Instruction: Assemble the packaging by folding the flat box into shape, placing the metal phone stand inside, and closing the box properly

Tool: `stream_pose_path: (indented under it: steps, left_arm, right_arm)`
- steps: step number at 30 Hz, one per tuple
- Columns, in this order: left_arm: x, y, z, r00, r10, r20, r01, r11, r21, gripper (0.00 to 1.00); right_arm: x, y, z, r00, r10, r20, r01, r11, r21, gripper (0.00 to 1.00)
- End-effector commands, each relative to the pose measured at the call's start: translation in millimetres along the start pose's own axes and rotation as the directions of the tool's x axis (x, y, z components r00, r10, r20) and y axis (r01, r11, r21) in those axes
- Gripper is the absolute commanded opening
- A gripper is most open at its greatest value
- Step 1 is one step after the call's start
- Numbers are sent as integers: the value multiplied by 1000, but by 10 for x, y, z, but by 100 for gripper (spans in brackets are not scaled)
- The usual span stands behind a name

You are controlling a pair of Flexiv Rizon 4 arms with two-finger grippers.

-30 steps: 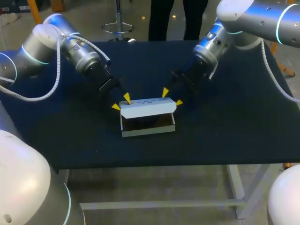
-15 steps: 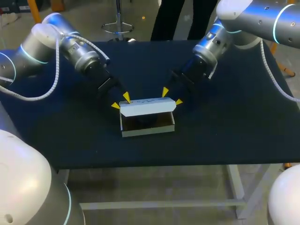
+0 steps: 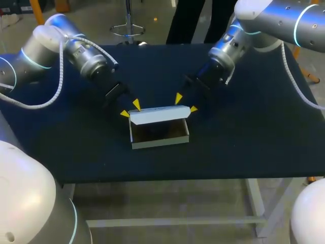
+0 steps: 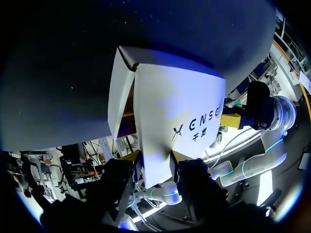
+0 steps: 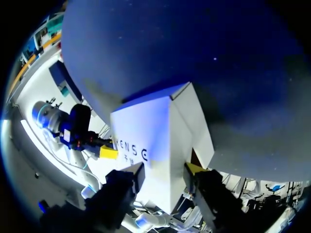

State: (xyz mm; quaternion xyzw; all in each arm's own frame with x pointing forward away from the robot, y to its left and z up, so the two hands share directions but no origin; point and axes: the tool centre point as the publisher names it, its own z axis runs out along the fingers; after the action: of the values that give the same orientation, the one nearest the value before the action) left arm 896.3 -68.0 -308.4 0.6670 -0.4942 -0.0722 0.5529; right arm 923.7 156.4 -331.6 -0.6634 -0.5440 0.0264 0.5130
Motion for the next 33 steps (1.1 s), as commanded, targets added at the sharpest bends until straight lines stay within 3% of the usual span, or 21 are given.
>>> stream_pose_path:
  steps: [1, 33]
  left_arm:
    - [34, -1, 5, 1000, -4, 7, 4, 1000, -2, 40]
    - [57, -26, -38, 1000, -26, 4, 26, 1000, -17, 39]
  right_arm:
    - [49, 40, -22, 1000, -3, 3, 3, 1000, 17, 56]
    - [110, 53, -12, 1000, -7, -1, 7, 1000, 20, 52]
